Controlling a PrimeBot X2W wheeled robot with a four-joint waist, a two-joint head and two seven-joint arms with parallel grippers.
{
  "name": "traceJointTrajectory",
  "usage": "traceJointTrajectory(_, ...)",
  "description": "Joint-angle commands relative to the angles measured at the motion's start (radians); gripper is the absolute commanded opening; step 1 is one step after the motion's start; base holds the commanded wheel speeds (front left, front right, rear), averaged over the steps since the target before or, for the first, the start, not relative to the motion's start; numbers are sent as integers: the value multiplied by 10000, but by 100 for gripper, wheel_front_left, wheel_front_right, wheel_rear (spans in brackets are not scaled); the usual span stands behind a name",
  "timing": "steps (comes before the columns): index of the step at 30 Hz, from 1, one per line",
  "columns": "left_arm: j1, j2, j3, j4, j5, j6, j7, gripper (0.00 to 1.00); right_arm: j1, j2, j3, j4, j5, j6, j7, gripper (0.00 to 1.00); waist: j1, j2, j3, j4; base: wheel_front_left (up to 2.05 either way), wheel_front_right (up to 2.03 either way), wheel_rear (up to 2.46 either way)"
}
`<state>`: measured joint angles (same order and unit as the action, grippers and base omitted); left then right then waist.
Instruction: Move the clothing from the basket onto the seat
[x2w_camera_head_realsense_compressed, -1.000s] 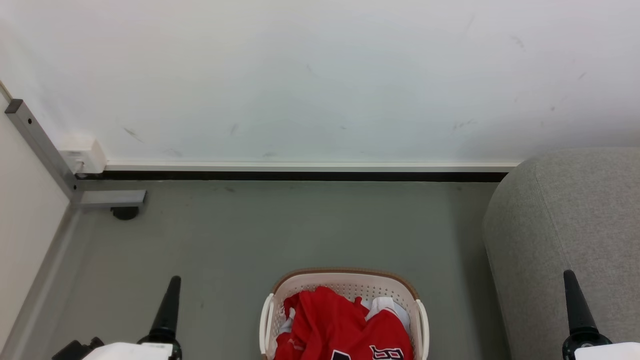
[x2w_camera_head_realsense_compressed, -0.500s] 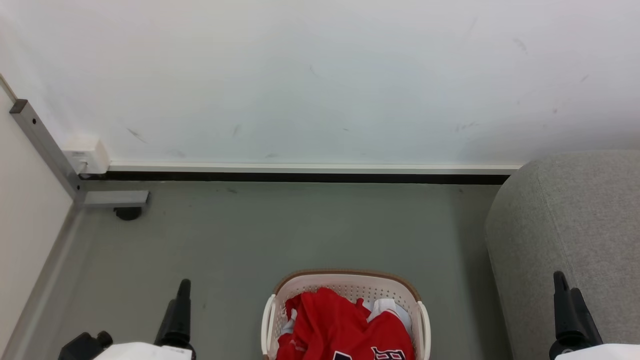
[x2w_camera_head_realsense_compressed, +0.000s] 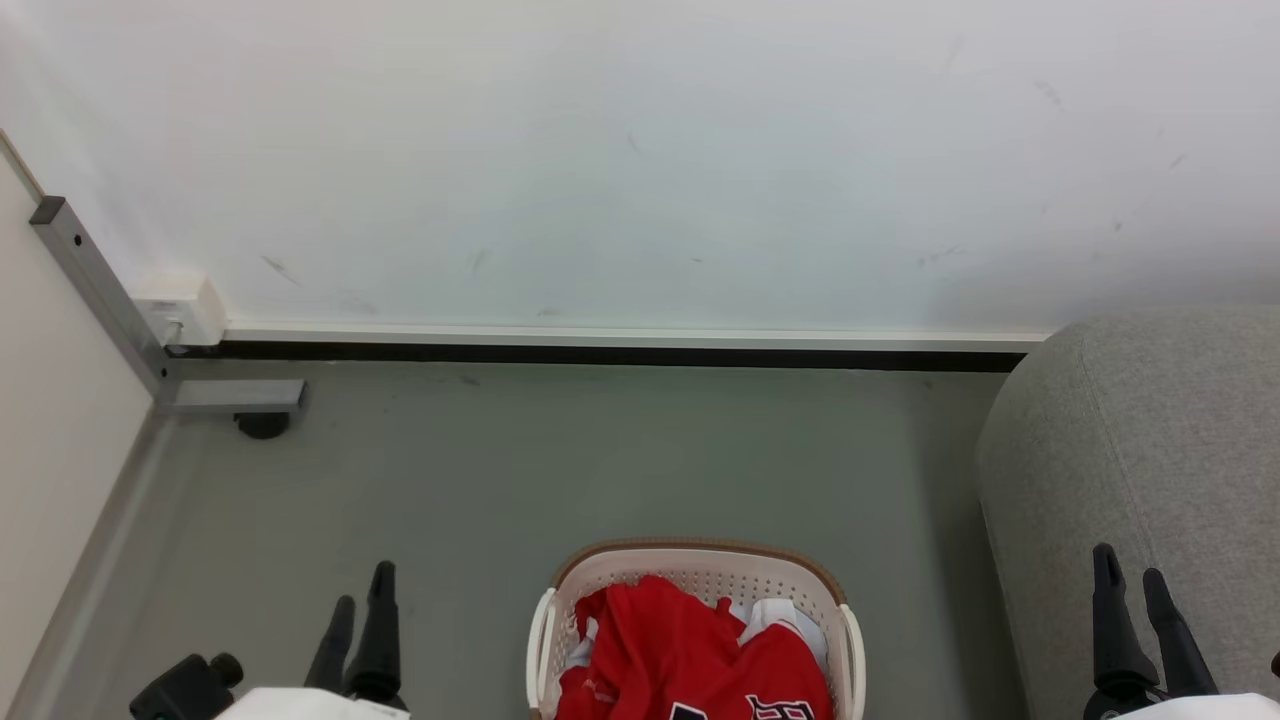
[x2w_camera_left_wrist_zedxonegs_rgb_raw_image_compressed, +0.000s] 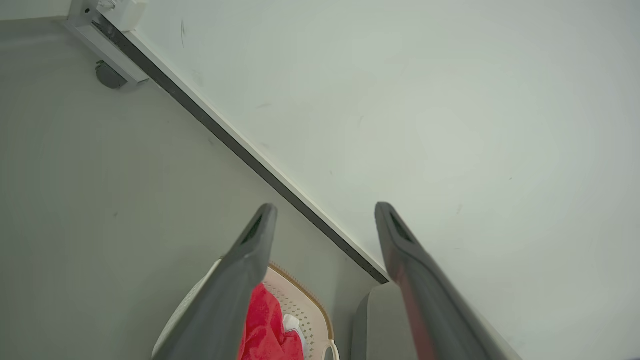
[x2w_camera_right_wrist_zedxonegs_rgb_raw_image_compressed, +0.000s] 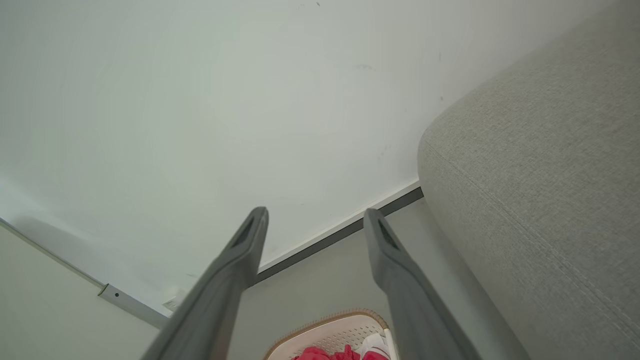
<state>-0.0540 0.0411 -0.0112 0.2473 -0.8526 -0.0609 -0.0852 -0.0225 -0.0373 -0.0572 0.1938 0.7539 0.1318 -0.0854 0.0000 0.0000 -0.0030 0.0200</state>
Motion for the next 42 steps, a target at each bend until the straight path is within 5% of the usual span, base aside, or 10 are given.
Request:
traceJointTrajectory(1, -31, 90, -36, -138, 418, -2, -99, 100, -31, -117, 27, -172, -343, -8, -100, 100, 0, 0, 4, 2, 0, 0, 0)
traceJointTrajectory(42, 299, 116, -413, -118, 5185, -109, -1145, 100, 393, -151, 203, -31, -4447, -15, -1143, 100, 0, 0, -4, 52, 0, 0, 0)
